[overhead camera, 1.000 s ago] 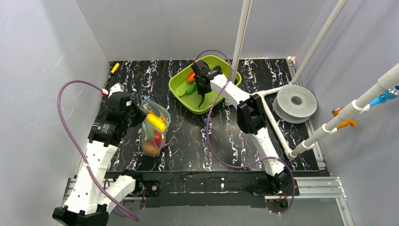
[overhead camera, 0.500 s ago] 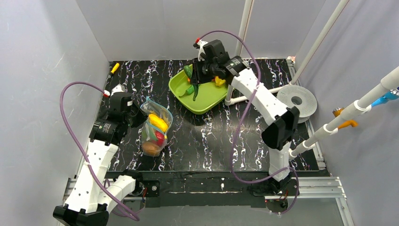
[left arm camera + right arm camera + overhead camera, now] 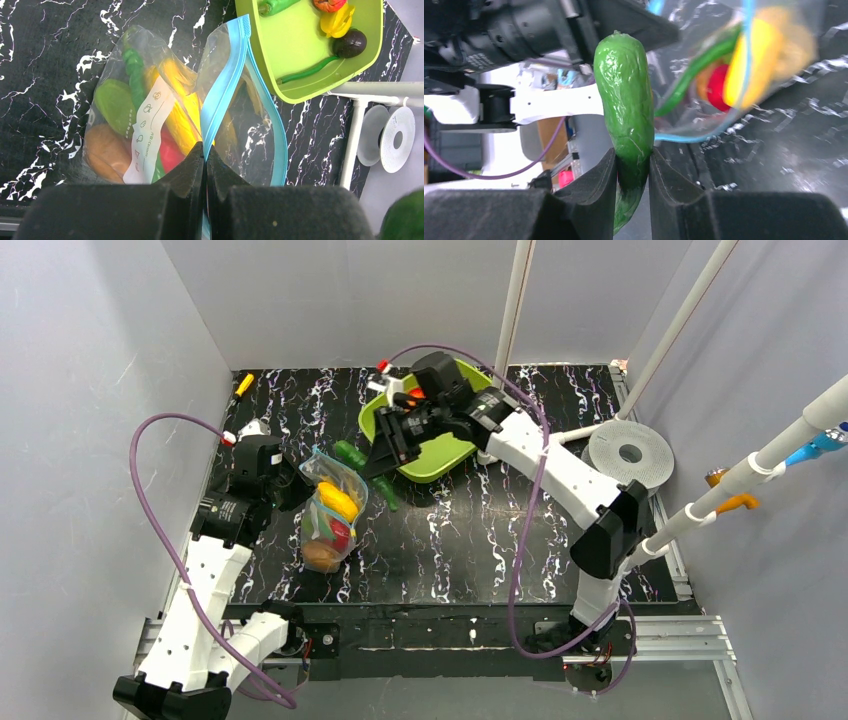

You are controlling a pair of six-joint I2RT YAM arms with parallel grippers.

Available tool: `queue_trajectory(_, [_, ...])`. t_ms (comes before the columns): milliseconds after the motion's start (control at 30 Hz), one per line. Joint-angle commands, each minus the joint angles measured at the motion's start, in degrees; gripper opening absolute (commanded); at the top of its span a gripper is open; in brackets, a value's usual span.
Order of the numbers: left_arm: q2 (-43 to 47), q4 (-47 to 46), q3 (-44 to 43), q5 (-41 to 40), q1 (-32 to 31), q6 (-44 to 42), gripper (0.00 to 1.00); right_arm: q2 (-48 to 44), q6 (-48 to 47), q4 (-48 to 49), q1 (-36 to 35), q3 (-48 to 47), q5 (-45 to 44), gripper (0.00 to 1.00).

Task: Place the food in the zip-top bag and seal the zipper
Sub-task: Place the fake vegetable in the zipper food storage bag.

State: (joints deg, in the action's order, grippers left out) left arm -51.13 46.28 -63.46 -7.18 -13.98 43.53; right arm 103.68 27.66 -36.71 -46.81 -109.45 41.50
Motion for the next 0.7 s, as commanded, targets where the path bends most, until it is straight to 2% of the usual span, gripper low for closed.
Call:
queue_trajectory(0, [0.9,0.5,-0.6,0.6,0.3,0.0,0.00,5.0,3.4,0.7,-4.4,-7.8,5.5,0.01])
queue_trajectory(200, [3.1,1.2,-0.1,0.0,0.3,0.2,0.00,10.2,5.8,-2.3,-6.5,-13.2,2.1,0.01])
queue_trajectory(500, [4.1,1.4,0.2,0.7,0.3,0.6,0.00,14.2,6.0,-10.0,-7.0,-17.7,-10.0,0.05])
queue_trajectory(567, [4.0,1.4,-0.1,1.0,0.3,0.6,0.00,15.0,5.4,-11.4,-7.5,-18.8,-12.5,0.09])
queue_trajectory(667, [3.6,1.7,-0.8,2.0,0.3,0.7,0.00,15.8,5.3,-10.8,-7.8,-18.9,-13.1,0.22])
